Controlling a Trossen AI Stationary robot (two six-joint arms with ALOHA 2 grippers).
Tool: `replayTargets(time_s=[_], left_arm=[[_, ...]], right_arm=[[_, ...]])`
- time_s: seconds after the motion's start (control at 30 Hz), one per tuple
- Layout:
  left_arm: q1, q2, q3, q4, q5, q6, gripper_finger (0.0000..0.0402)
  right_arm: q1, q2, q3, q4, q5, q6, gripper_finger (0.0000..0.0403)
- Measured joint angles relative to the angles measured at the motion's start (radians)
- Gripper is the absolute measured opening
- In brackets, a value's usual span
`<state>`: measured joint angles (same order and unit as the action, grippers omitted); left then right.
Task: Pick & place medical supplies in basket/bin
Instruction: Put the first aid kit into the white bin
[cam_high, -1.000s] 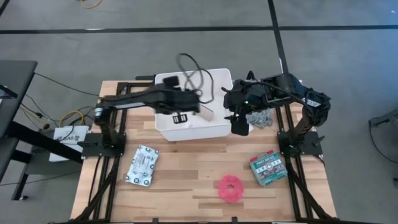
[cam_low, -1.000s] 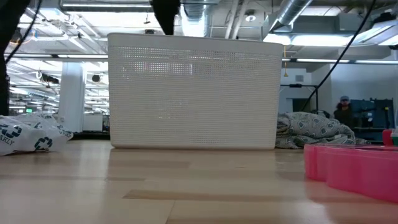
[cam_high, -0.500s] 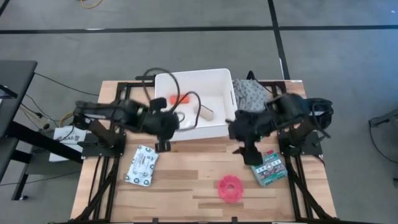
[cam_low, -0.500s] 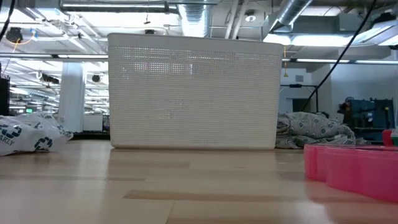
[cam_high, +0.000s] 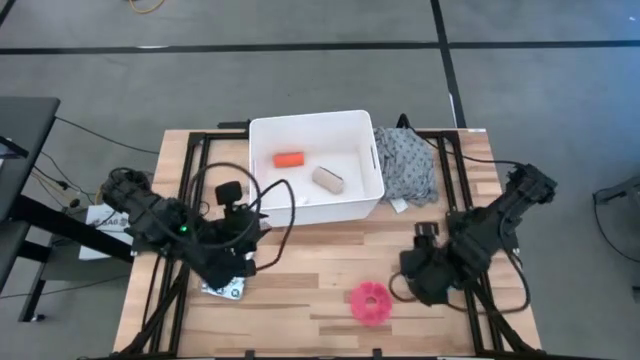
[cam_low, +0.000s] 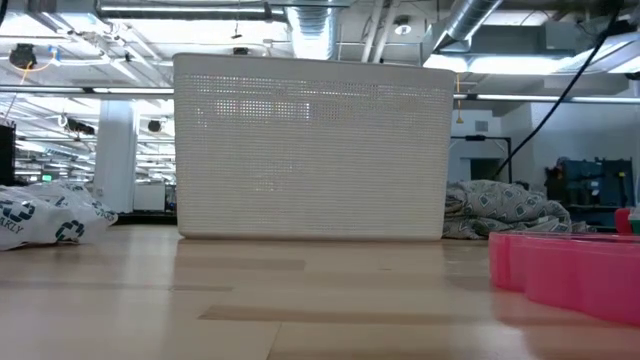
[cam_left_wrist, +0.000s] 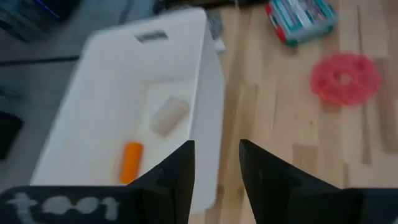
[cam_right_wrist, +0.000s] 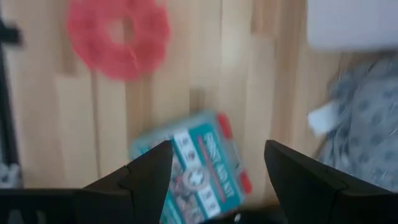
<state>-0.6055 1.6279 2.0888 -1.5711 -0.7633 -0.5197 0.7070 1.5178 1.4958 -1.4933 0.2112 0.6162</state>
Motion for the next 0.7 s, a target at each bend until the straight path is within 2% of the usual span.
replayTargets(time_s=[0.2,0.43,0.6,0.7], left_arm=[[-0.042,0.007,0.000,0.000,-0.056,-0.027,0.0117],[-0.029,0.010,0.000,0.000,-0.061,-0.053,0.0117],[-0.028,0.010,0.000,0.000,-0.058,-0.052,0.0117],[-0.028,0.010,0.000,0.000,-0.053,-0.052,0.0117]], right_arm=[[0.065,-0.083,-0.226,0.005,0.038,0.183,0.0249],[0.042,-0.126,-0.293,-0.077,0.079,0.324,0.0249],[0.030,-0.124,-0.293,-0.062,0.052,0.256,0.0249],[0.022,-0.100,-0.293,-0.064,0.051,0.158,0.0249]])
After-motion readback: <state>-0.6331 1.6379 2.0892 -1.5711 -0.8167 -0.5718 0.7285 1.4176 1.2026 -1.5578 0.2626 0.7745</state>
